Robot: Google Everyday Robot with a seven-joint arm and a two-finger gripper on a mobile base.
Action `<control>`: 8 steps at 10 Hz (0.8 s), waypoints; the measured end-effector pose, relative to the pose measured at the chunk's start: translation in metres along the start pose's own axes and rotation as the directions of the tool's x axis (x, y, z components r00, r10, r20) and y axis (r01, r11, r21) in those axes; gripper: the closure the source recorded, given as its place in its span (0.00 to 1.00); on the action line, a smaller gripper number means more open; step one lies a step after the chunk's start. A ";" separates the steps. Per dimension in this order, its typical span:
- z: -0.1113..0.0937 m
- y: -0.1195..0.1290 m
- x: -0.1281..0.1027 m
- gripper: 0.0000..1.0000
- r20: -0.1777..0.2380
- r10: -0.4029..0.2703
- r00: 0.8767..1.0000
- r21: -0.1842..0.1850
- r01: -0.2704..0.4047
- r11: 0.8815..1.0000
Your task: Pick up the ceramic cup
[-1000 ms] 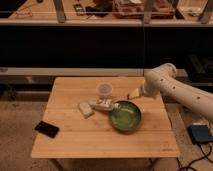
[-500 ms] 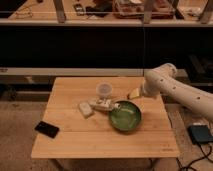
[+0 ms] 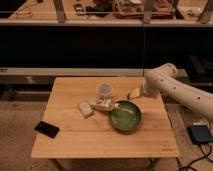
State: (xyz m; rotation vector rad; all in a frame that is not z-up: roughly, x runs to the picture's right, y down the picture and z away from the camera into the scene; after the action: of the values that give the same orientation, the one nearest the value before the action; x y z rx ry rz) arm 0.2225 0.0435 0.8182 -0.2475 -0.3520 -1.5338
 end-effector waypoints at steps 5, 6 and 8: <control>0.000 0.000 0.000 0.20 0.000 0.000 1.000 0.000 0.000 1.000; 0.000 0.000 0.001 0.20 -0.001 0.001 1.000 0.000 -0.001 1.000; -0.005 -0.003 0.010 0.20 -0.004 0.011 1.000 0.010 -0.011 1.000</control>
State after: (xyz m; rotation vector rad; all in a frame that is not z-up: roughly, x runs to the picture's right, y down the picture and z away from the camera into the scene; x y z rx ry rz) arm 0.2194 0.0326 0.8174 -0.2382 -0.3551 -1.5214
